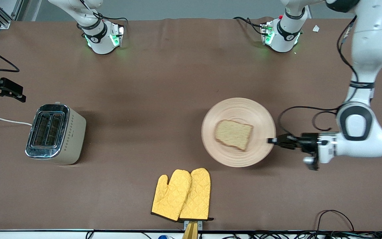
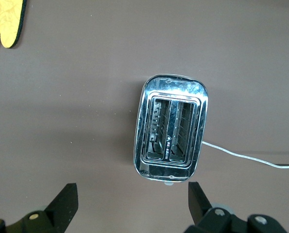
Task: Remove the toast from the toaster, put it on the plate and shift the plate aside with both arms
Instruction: 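Grip the plate rim with the left gripper and drag it sideways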
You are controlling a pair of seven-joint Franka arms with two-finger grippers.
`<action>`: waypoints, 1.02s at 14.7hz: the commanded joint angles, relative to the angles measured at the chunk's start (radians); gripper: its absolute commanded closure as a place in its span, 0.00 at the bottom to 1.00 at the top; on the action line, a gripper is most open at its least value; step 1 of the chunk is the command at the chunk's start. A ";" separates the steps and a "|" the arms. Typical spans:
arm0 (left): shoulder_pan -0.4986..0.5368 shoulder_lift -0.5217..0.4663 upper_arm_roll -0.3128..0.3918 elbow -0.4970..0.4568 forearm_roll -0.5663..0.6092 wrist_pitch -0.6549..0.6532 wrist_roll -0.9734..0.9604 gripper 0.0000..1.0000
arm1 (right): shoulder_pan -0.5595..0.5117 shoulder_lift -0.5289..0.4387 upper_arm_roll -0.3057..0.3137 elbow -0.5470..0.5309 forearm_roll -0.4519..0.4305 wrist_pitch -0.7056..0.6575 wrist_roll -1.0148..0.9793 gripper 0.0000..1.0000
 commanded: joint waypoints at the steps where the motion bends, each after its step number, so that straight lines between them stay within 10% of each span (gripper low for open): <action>1: 0.129 0.063 -0.021 0.011 0.064 -0.052 0.103 0.99 | 0.024 -0.017 -0.025 -0.014 -0.012 0.007 0.022 0.00; 8: 0.251 0.240 -0.020 0.089 0.129 -0.055 0.262 0.92 | 0.023 -0.024 -0.034 -0.034 -0.012 0.007 0.021 0.00; 9: 0.251 0.238 -0.020 0.089 0.129 -0.053 0.262 0.75 | 0.023 -0.024 -0.034 -0.032 -0.012 0.007 0.022 0.00; 11: 0.252 0.237 -0.017 0.106 0.129 -0.055 0.261 0.00 | 0.023 -0.024 -0.032 -0.034 -0.012 0.002 0.021 0.00; 15: 0.258 0.191 -0.016 0.253 0.374 -0.058 0.261 0.00 | 0.023 -0.026 -0.032 -0.034 -0.011 -0.001 0.022 0.00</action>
